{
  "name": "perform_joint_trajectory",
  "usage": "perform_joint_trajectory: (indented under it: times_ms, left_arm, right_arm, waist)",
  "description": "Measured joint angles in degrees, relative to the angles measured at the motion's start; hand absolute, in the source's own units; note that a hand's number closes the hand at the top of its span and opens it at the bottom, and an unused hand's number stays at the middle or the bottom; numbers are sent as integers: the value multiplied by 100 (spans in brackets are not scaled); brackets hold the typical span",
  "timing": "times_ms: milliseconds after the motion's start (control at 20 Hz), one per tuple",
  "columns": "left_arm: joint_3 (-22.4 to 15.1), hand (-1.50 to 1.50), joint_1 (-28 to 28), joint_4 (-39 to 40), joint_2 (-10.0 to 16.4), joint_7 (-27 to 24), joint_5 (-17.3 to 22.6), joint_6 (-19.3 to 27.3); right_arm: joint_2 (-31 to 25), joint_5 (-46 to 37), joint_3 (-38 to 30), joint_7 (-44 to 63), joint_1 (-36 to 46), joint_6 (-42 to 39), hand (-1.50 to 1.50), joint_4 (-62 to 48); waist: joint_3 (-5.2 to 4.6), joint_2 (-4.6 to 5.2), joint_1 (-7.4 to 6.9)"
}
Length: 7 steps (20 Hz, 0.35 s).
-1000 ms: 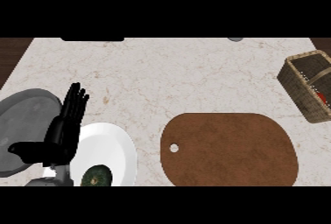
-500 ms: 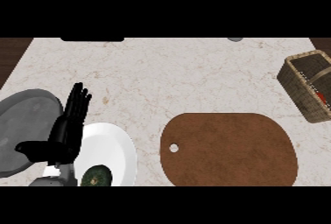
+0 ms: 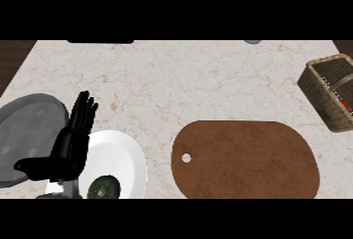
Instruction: Pick the bell pepper from the cutting board and place it in the basket
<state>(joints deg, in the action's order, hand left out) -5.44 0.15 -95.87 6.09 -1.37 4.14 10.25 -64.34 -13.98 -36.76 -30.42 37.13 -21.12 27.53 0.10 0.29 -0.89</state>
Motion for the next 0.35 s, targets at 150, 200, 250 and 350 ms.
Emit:
perform_joint_trajectory:
  times_ms: [150, 200, 250, 350]
  left_arm:
    - [32, 0, -4, 26, 22, -17, 47, -75]
    - [27, 0, -36, 0, 6, 43, 37, -49]
    - [55, 0, -93, -11, 27, 108, 49, -51]
    - [72, 0, -108, -51, 34, 151, 61, -55]
  right_arm:
    - [-398, 133, -170, -199, -38, -424, -150, -440]
    - [-515, 153, -208, -319, -79, -532, -150, -559]
    - [-616, 191, -242, -346, -50, -657, -150, -666]
    - [-802, 263, -313, -360, -61, -843, -150, -862]
  waist:
    - [3, 9, -6]
    - [5, 11, -7]
    - [8, 15, -16]
    - [12, 21, -30]
